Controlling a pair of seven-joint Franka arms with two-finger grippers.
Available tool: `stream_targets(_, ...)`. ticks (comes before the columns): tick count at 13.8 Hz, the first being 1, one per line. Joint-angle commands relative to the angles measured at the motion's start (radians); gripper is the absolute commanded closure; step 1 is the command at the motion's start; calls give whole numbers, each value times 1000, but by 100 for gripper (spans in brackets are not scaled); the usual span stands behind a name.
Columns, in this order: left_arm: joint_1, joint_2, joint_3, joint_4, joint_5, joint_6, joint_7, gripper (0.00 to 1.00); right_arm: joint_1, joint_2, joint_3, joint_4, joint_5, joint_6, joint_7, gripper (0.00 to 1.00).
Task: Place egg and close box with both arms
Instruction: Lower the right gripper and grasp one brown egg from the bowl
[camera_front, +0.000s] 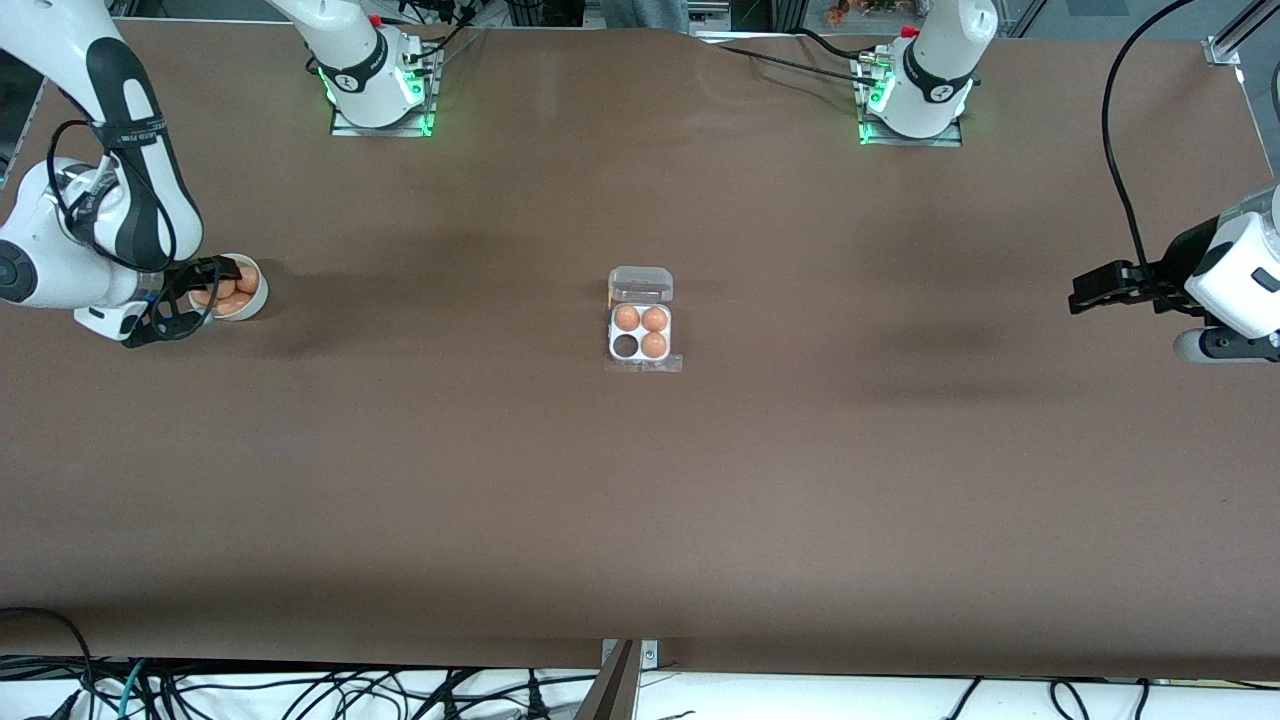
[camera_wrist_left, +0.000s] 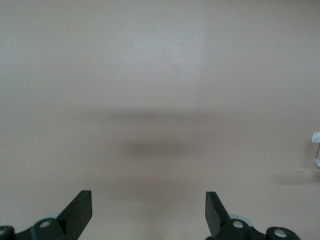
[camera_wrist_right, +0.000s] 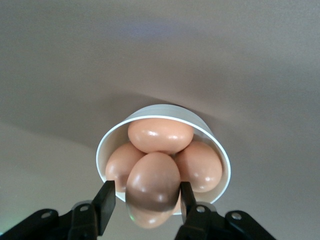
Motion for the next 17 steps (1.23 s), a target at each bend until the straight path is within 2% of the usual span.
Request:
stream_targets(1,5,5,-5,19,22,-8,19,0,-9,36,1,46,-8,-41,-17,42)
stream_targets(5,5,5,-5,19,24,-6,19,0,-11,48,1,48,-8,-38,-17,48)
stream_targets(8,5,5,-5,19,24,-6,19,0,-9,48,1,57,-8,-44,-15,60)
stream_targets(12,5,5,-5,17,24,-8,19,0,-3,48,1,80,-8,-55,-4,66)
stream_targets(14,5,5,-5,19,24,-8,19,0,0,69,3,129,-5,-120,2,67)
stream_targets(17,5,5,-5,19,24,-6,19,0,0,137,3,279,12,-310,5,67)
